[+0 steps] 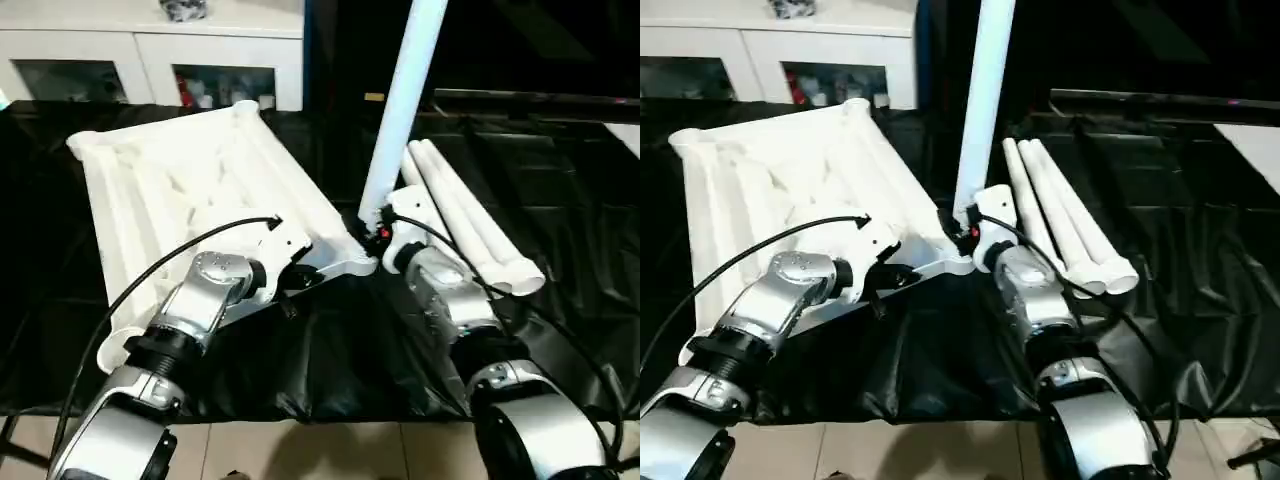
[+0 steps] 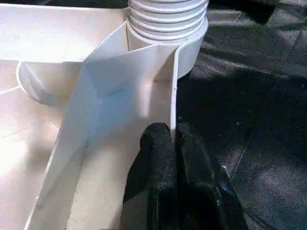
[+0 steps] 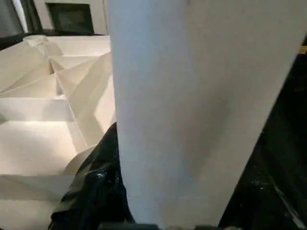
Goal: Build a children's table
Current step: Insert table leg to table base
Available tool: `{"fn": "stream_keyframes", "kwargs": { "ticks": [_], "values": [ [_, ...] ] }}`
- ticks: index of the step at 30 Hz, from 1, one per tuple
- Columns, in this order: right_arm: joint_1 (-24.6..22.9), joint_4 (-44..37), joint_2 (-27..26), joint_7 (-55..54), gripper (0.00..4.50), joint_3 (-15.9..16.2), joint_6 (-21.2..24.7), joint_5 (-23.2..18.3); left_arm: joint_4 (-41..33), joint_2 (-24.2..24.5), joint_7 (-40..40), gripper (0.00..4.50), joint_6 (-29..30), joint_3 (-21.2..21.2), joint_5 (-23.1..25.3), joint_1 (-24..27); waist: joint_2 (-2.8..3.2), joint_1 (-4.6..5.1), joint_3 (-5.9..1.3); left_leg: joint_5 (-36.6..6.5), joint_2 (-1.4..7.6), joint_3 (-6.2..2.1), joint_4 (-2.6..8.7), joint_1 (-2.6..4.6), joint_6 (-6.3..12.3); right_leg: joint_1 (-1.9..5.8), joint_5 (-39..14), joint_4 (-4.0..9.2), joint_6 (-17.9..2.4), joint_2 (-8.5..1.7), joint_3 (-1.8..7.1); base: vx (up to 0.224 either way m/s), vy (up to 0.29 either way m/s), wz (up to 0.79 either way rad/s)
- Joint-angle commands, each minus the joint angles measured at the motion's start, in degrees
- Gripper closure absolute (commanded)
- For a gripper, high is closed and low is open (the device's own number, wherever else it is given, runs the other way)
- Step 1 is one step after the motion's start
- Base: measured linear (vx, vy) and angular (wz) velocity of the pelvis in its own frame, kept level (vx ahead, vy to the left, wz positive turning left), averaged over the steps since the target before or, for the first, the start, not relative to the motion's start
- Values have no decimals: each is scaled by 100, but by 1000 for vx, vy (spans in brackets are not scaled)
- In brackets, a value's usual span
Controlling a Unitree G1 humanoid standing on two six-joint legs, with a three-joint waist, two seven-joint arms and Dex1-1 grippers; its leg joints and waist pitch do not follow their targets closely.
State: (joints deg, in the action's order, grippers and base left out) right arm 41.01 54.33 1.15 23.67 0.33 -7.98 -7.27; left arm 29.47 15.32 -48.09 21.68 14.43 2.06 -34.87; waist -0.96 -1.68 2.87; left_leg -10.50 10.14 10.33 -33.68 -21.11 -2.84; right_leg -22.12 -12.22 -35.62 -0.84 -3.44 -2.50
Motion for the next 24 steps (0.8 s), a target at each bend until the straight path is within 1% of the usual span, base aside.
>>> {"fn": "stream_keyframes", "kwargs": {
  "ticks": [1,3,4,5,8,10,12,13,14,15,16,18,19,20,21,23,24],
  "values": [
    [-269,583,-277,81,188,128,391,-49,-516,-195,-140,450,-111,-26,-215,-117,22,-33,-318,-1221,326,-116,434,52,124,211,-841,451,-1379,-500,281,0,0,0],
    [-262,577,-286,127,182,118,346,-45,-500,-178,-177,450,-130,-26,-226,-124,24,-49,-336,-1005,328,-104,412,48,193,225,-506,424,-1457,-507,284,0,0,0],
    [-253,577,-285,167,169,112,335,-43,-484,-167,-198,450,-148,-30,-233,-130,26,-57,-339,-879,322,-95,407,50,242,226,-306,409,-1497,-493,275,0,0,0],
    [-246,560,-280,251,156,102,309,-55,-470,-149,-250,450,-169,-38,-263,-136,25,-61,-340,-840,324,-94,407,55,276,232,-213,401,-1523,-495,271,0,0,0],
    [-241,511,-236,468,135,94,264,-65,-489,-83,-377,450,-224,-27,-320,-122,19,-69,-338,-845,324,-91,402,49,322,247,-233,409,-1554,-511,271,0,0,0],
    [-234,497,-215,565,111,60,221,-75,-506,-52,-438,450,-211,-23,-346,-111,26,-60,-333,-867,331,-95,408,52,323,241,-270,409,-1555,-505,269,0,0,0],
    [-238,433,-158,776,96,36,184,-100,-567,22,-545,450,-220,-6,-357,-76,31,-61,-335,-904,333,-94,406,59,314,244,-303,410,-1569,-509,270,0,0,0],
    [-241,408,-130,833,88,50,174,-95,-590,48,-596,450,-218,-3,-369,-63,37,-66,-343,-837,339,-93,402,56,325,245,-214,399,-1589,-511,272,0,0,0],
    [-249,363,-79,983,77,89,173,-92,-603,91,-686,450,-273,7,-371,-52,40,-71,-363,-702,338,-93,387,50,363,261,12,369,-1623,-508,269,0,0,0],
    [-262,307,-16,1139,77,132,181,-87,-603,131,-779,450,-293,8,-387,-43,37,-71,-365,-620,337,-91,381,42,393,261,140,352,-1640,-499,267,0,0,0],
    [-277,253,45,1327,77,171,203,-96,-596,176,-880,450,-362,22,-394,-37,38,-78,-377,-476,330,-86,360,40,478,266,378,330,-1681,-496,261,0,0,0],
    [-371,-4,263,2019,77,320,231,-108,-608,327,-1241,450,-511,89,-429,-9,33,-88,-392,-380,313,-84,333,22,615,282,610,306,-1724,-485,251,0,0,0],
    [-388,-51,296,2145,77,346,251,-119,-607,348,-1299,450,-553,99,-435,-8,27,-99,-407,-267,319,-81,313,4,711,284,827,277,-1733,-493,255,0,0,0],
    [-437,-171,372,2389,77,414,262,-129,-602,382,-1416,450,-585,102,-471,-2,31,-107,-401,-188,326,-83,307,1,780,269,932,267,-1755,-492,248,0,0,0],
    [-467,-243,424,2543,77,451,250,-119,-596,409,-1490,450,-574,100,-491,0,29,-113,-398,-193,330,-80,304,3,798,265,928,266,-1770,-493,244,0,0,0],
    [-568,-482,610,3053,77,563,287,-150,-557,534,-1805,450,-789,158,-509,22,49,-179,-391,-261,350,-72,303,20,792,252,803,268,-1776,-486,237,0,0,0],
    [-601,-553,665,3200,77,597,284,-148,-561,571,-1905,450,-822,174,-521,34,48,-208,-393,-283,359,-66,302,26,763,249,760,260,-1780,-477,228,0,0,0]
  ]
}}
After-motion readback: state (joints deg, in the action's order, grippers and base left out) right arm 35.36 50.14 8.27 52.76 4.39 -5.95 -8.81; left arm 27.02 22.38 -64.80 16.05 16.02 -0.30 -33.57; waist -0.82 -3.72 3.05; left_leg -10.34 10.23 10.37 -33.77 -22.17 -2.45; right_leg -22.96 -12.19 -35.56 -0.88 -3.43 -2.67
